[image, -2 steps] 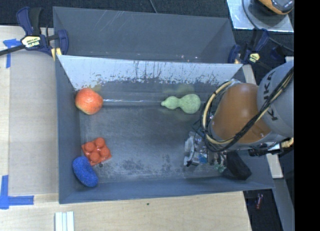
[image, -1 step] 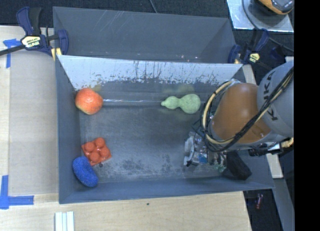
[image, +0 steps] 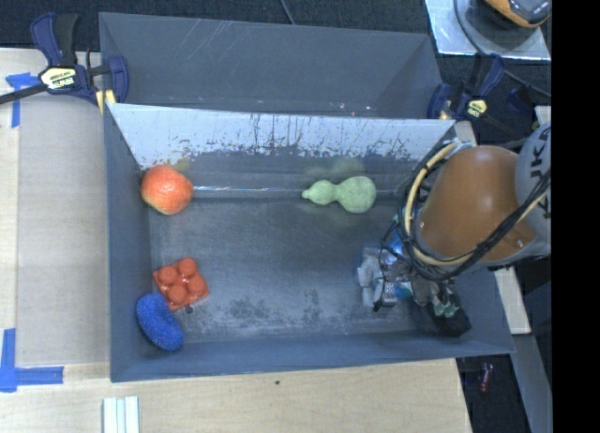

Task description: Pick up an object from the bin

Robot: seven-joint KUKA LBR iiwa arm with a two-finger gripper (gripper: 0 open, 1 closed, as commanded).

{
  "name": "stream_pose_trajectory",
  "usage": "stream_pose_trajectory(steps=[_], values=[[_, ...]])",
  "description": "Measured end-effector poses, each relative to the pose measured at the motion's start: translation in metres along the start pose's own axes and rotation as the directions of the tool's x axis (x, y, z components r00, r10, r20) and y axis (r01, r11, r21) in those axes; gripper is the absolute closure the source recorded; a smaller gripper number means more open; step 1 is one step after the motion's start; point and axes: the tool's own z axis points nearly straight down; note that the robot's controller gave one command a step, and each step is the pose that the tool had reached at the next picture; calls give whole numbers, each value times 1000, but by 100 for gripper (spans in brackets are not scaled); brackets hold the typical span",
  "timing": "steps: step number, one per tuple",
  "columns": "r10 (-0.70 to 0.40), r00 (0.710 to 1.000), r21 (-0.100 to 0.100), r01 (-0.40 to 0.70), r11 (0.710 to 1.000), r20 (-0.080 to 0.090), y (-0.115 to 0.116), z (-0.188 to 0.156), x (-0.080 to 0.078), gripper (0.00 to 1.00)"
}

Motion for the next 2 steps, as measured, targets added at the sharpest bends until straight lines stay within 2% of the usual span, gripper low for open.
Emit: stream_pose_trajectory(steps=[1, 2], values=[[-133, 991, 3, 133, 991, 5, -10, -27, -15, 100], [-249, 968, 5, 249, 968, 7, -65, -19, -13, 100]])
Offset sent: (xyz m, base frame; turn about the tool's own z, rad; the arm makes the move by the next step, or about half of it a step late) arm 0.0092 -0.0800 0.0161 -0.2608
